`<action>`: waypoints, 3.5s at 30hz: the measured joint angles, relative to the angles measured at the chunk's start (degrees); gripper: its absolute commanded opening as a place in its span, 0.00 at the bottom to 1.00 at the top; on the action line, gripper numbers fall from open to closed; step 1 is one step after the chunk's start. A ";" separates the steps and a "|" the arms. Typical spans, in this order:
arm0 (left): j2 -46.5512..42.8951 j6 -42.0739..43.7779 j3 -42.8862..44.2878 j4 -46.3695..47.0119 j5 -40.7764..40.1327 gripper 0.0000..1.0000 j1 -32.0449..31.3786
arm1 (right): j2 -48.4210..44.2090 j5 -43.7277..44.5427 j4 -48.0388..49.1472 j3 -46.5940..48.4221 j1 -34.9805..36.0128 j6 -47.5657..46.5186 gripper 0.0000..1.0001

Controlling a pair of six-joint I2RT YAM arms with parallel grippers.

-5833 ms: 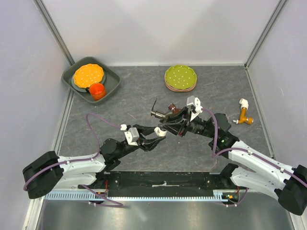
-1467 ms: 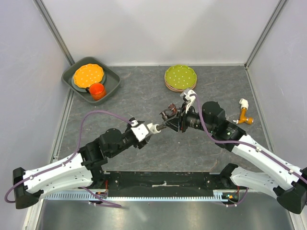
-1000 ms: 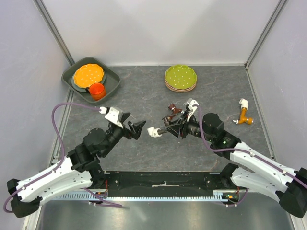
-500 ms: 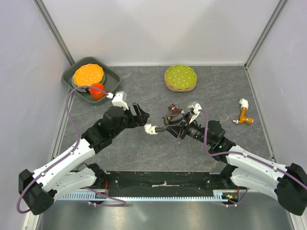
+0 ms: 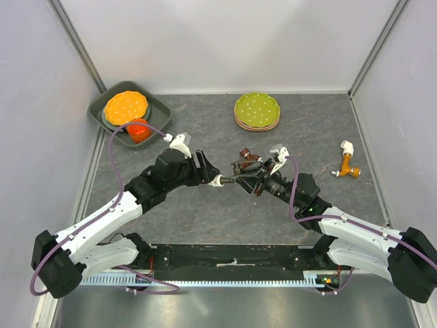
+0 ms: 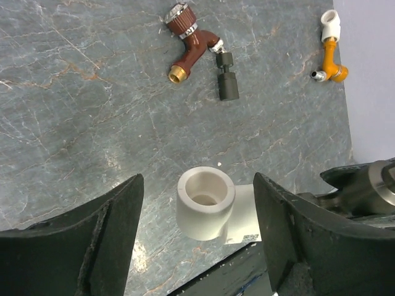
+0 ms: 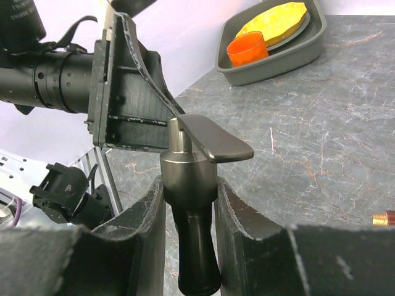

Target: Install the water faucets

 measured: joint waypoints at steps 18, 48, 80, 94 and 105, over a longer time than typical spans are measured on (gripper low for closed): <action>2.38 -0.79 0.57 0.44 1.79 0.02 0.00 | 1.49 0.59 3.30 -0.96 0.04 0.85 0.00; -4.00 41.92 -8.48 33.29 -43.65 0.02 -27.71 | -0.09 22.03 1.33 -3.39 4.70 46.95 0.00; 8.02 11.58 8.61 2.62 5.33 0.85 6.71 | 5.35 26.69 12.02 -7.06 4.44 15.34 0.00; 17.99 6.34 11.89 0.11 30.71 0.79 12.13 | 6.43 16.63 14.51 -5.75 1.77 4.00 0.00; 20.83 6.49 14.14 -0.39 39.82 0.82 13.94 | 4.52 9.05 14.23 -5.51 -3.50 2.47 0.00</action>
